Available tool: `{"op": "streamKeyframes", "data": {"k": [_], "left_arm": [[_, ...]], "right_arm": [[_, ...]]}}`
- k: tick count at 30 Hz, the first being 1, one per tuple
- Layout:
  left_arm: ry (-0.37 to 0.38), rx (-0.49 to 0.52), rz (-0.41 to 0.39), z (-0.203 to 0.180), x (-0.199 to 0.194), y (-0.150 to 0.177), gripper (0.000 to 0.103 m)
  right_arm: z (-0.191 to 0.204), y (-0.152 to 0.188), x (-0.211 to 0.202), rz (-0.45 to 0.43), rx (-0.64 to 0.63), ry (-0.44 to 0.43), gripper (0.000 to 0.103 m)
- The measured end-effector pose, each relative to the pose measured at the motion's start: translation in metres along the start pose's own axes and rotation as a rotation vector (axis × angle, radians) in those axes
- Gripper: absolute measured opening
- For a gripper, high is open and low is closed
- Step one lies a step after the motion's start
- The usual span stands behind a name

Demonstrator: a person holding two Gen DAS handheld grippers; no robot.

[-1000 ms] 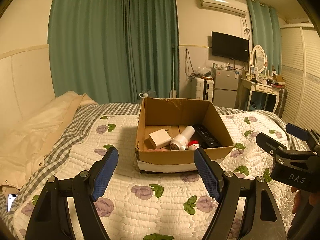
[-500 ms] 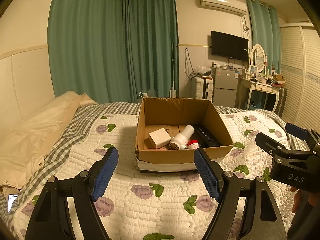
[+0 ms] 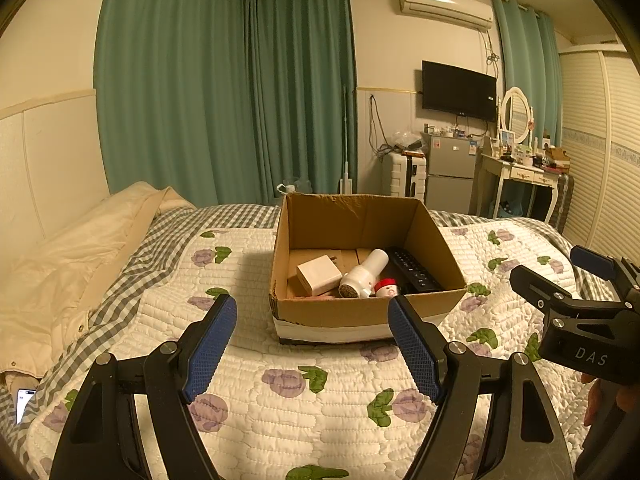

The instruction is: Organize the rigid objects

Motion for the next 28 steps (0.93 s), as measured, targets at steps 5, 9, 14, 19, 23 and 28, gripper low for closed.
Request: {"op": "streamKeyframes", "data": {"k": [5, 9, 14, 19, 23, 28], "left_arm": [[-0.003, 0.004, 0.002, -0.0006, -0.0003, 0.0013, 0.081], [-0.001, 0.007, 0.006, -0.0015, -0.0008, 0.0025, 0.081], [-0.002, 0.006, 0.005, -0.0009, -0.0015, 0.0019, 0.081], [-0.001, 0.007, 0.006, -0.001, -0.0014, 0.0015, 0.081], [-0.001, 0.007, 0.006, -0.0011, -0.0017, 0.0014, 0.081], [-0.003, 0.006, 0.008, -0.0011, -0.0018, 0.0016, 0.081]], "right_arm": [[0.0002, 0.0002, 0.0003, 0.002, 0.0, -0.002, 0.103], [-0.0002, 0.0009, 0.0004, 0.001, 0.004, 0.0, 0.103], [-0.0006, 0.0016, 0.0007, 0.003, 0.003, 0.0, 0.103], [-0.0019, 0.0024, 0.0004, 0.007, 0.002, 0.0, 0.103], [-0.0018, 0.0026, 0.0006, 0.01, 0.001, 0.001, 0.103], [-0.0025, 0.0037, 0.0009, 0.016, 0.0, 0.005, 0.103]]}}
Point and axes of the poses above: each gripper's, at about its wrist camera, not at the fingertips, and x roughly the way its jaws point, z to its left, y to its underside, the point moved 7 cm from there along x, roughly the way its jaws point, and after that the axes turned 4 degrees about -x, right-handed, at the moved point
